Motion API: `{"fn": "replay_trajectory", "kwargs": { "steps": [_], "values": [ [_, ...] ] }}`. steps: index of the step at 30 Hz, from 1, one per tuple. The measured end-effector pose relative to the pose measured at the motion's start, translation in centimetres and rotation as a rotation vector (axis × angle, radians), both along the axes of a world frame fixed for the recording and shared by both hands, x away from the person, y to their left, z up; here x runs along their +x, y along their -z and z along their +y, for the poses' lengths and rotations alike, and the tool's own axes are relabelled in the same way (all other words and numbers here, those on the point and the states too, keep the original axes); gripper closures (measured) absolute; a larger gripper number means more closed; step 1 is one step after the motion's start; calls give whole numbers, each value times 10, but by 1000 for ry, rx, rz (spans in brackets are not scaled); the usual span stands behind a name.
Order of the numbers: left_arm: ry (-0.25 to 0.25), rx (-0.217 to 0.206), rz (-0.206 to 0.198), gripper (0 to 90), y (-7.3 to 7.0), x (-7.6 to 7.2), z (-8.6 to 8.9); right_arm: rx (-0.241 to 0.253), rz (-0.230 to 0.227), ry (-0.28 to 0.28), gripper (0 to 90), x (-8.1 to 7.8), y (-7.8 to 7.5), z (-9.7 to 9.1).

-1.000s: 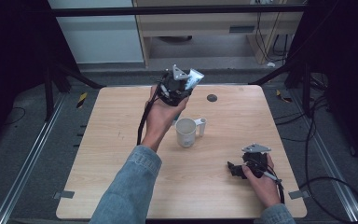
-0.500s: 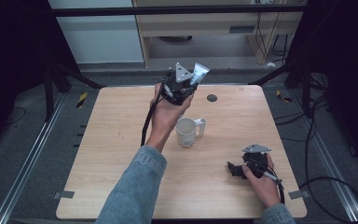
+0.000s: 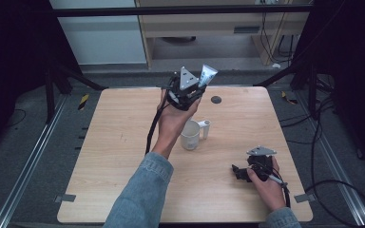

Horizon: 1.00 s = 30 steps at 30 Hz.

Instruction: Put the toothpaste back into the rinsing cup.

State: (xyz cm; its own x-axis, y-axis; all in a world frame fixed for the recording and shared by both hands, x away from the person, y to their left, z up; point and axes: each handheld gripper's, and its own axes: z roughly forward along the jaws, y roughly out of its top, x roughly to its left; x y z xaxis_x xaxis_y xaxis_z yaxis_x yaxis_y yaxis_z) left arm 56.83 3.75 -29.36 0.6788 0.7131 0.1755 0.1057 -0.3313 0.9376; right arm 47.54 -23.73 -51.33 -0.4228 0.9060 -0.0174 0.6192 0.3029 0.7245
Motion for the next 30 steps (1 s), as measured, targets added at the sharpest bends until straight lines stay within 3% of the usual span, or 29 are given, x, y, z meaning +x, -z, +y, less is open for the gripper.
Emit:
{"fn": "replay_trajectory", "kwargs": {
  "steps": [10, 12, 20, 30],
  "values": [
    [3, -9, -34, 781, 8, -8, 1, 3, 2, 4, 5, 0, 0, 0],
    [7, -34, -28, 781, 10, -8, 3, 3, 0, 4, 5, 0, 0, 0],
    [9, -51, -43, 781, 17, -12, 5, 4, 1, 5, 4, 0, 0, 0],
    [-17, -81, -38, 781, 38, -13, 9, 4, 1, 4, 5, 0, 0, 0]
  ]
}}
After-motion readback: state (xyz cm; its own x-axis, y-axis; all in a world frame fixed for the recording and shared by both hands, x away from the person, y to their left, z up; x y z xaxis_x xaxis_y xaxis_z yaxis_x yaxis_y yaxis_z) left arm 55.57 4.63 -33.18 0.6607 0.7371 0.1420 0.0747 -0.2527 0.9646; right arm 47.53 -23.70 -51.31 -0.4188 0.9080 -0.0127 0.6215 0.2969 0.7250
